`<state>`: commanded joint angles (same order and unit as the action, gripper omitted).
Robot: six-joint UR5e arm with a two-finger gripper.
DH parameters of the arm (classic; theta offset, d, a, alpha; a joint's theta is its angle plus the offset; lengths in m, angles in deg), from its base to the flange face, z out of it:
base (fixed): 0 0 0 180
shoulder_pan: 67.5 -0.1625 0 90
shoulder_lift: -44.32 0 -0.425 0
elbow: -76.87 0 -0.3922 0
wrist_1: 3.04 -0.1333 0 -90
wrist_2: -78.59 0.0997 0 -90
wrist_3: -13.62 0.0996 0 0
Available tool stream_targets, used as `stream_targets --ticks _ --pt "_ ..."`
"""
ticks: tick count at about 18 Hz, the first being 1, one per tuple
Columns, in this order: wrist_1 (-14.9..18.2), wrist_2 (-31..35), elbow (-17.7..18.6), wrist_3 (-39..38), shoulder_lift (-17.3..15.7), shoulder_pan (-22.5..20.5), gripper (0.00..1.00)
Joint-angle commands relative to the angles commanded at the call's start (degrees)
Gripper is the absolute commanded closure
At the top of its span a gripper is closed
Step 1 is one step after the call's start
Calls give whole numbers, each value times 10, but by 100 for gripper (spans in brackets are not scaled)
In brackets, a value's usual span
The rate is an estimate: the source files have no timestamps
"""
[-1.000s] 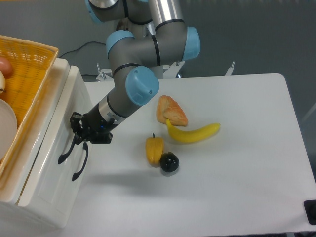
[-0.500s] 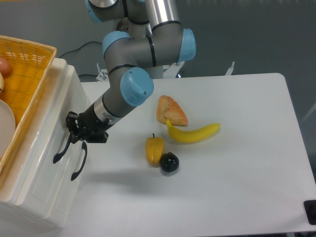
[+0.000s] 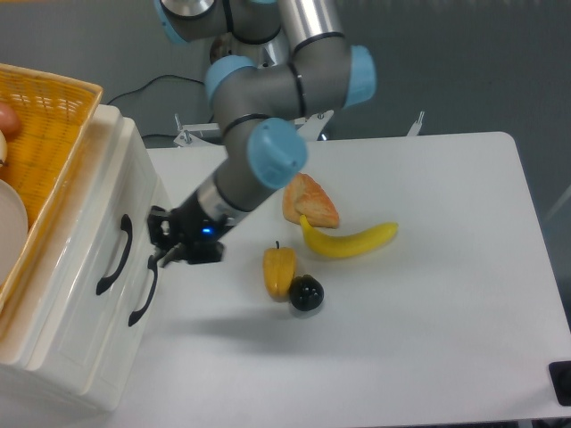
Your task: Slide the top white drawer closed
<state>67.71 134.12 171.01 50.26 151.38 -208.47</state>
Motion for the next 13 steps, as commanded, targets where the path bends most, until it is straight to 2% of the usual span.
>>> stream_targets --ticks 2,7,11,13 --pt "-1 27 -6 4 4 -26 0" --pt "-12 34 -50 58 37 -105 0" --pt "-49 77 -50 168 49 -177 0" --pt "-63 146 -52 248 62 -200 0"
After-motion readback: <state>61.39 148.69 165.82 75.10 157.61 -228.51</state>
